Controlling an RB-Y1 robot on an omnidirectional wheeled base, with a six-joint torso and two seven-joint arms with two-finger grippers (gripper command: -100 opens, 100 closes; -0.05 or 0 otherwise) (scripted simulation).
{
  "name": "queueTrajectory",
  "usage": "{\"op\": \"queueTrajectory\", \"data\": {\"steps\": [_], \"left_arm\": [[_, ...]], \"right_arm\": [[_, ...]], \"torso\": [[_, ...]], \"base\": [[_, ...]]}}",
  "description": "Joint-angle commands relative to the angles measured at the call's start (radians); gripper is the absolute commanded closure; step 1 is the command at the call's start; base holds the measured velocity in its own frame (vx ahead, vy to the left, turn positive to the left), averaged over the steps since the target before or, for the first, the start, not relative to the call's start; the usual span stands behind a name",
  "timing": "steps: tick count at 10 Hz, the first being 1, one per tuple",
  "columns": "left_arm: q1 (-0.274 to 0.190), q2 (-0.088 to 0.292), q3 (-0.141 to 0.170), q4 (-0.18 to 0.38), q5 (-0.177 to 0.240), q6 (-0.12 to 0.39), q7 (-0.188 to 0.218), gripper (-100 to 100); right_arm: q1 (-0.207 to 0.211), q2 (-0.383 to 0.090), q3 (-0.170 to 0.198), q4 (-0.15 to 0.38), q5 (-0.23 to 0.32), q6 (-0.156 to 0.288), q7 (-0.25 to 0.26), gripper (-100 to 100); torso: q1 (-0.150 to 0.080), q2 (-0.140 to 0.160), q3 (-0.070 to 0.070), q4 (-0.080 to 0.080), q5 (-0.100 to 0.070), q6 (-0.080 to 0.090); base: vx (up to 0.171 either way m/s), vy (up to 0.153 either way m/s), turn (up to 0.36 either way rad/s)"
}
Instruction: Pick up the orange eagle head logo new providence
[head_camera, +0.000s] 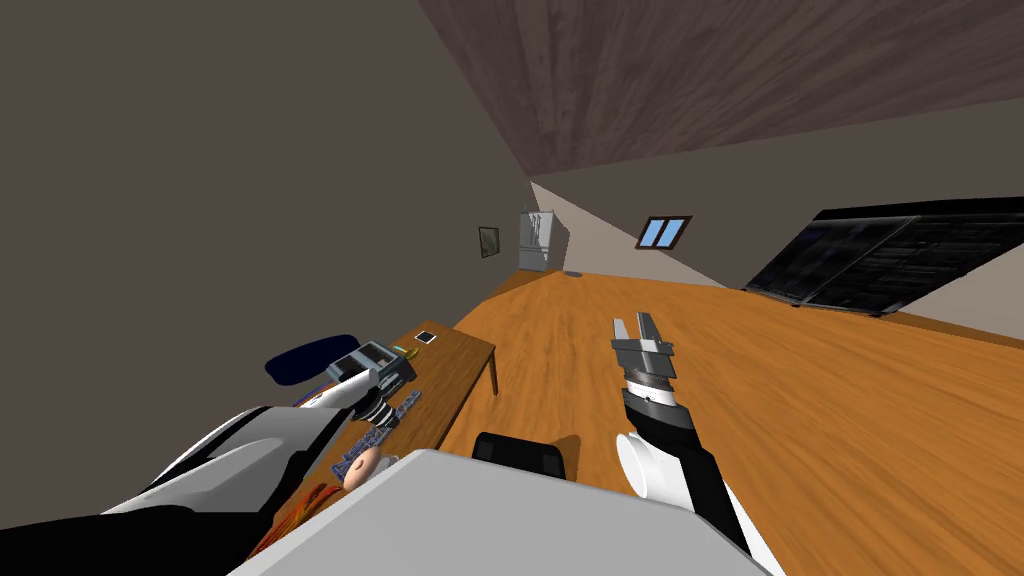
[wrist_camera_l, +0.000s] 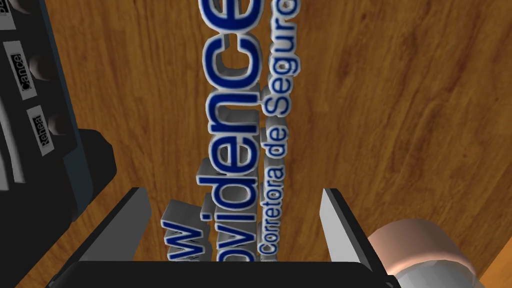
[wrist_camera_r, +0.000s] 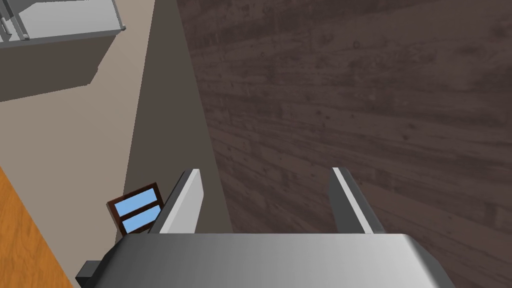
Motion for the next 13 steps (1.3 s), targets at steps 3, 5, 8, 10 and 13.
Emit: {"op": "queueTrajectory", "data": {"steps": [3,5,8,10,13], "left_arm": [[0.044,-0.002,-0.002,-0.067,-0.006,0.031,0.040,-100],[0.044,-0.002,-0.002,-0.067,-0.006,0.033,0.042,0],[0.130,-0.010,0.011,-0.145,0.012,0.028,-0.020,-100],[0.173,-0.014,0.017,-0.184,0.021,0.025,-0.052,-100],[0.215,-0.018,0.024,-0.222,0.030,0.023,-0.083,-100]], "right_arm": [[0.000,0.000,0.000,0.000,0.000,0.000,0.000,0],[0.000,0.000,0.000,0.000,0.000,0.000,0.000,0],[0.000,0.000,0.000,0.000,0.000,0.000,0.000,0],[0.000,0.000,0.000,0.000,0.000,0.000,0.000,0],[0.000,0.000,0.000,0.000,0.000,0.000,0.000,0]], "torso": [[-0.001,0.002,0.001,0.000,0.000,0.000],[-0.001,0.002,0.001,0.000,0.000,0.000],[-0.003,-0.006,-0.003,-0.001,0.000,0.000],[0.000,-0.008,-0.005,-0.002,0.000,0.000],[-0.001,-0.012,-0.007,-0.002,0.001,0.001]], "base": [[0.009,0.009,0.000],[0.000,0.000,0.000],[0.145,-0.008,0.193],[0.158,0.015,0.169],[0.173,-0.020,0.142]]}}
